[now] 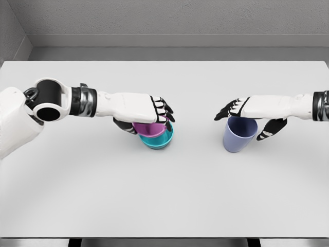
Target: Stacking bowl and cup with both arms
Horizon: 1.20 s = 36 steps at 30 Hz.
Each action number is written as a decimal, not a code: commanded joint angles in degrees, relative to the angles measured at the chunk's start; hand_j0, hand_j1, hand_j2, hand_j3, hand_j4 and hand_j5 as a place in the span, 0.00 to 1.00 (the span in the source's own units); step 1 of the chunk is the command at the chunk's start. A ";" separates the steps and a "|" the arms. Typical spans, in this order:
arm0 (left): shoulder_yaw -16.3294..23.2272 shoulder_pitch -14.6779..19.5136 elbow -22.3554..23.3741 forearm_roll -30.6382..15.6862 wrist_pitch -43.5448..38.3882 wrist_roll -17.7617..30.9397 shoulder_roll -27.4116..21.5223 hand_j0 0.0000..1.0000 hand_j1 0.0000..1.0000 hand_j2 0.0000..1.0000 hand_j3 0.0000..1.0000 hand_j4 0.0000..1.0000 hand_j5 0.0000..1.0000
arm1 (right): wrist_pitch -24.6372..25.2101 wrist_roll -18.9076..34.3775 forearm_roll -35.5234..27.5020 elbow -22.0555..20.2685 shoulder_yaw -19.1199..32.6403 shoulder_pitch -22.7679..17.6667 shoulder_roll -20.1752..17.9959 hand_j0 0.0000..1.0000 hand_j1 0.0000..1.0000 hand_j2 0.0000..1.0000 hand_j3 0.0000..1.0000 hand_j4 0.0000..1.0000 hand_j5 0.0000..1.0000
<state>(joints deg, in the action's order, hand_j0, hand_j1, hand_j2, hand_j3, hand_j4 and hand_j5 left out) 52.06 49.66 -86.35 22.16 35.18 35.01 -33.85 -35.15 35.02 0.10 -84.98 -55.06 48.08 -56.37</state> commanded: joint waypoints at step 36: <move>-0.11 0.44 3.73 -0.10 -0.18 -0.01 1.86 1.00 1.00 1.00 1.00 1.00 1.00 | 0.15 -0.02 -0.37 -0.01 0.13 -0.09 0.03 1.00 1.00 1.00 1.00 1.00 1.00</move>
<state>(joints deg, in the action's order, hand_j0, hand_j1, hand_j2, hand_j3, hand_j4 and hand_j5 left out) 52.00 50.27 -82.69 22.44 35.15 35.03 -31.84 -35.15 35.02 0.11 -84.99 -54.98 47.99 -56.32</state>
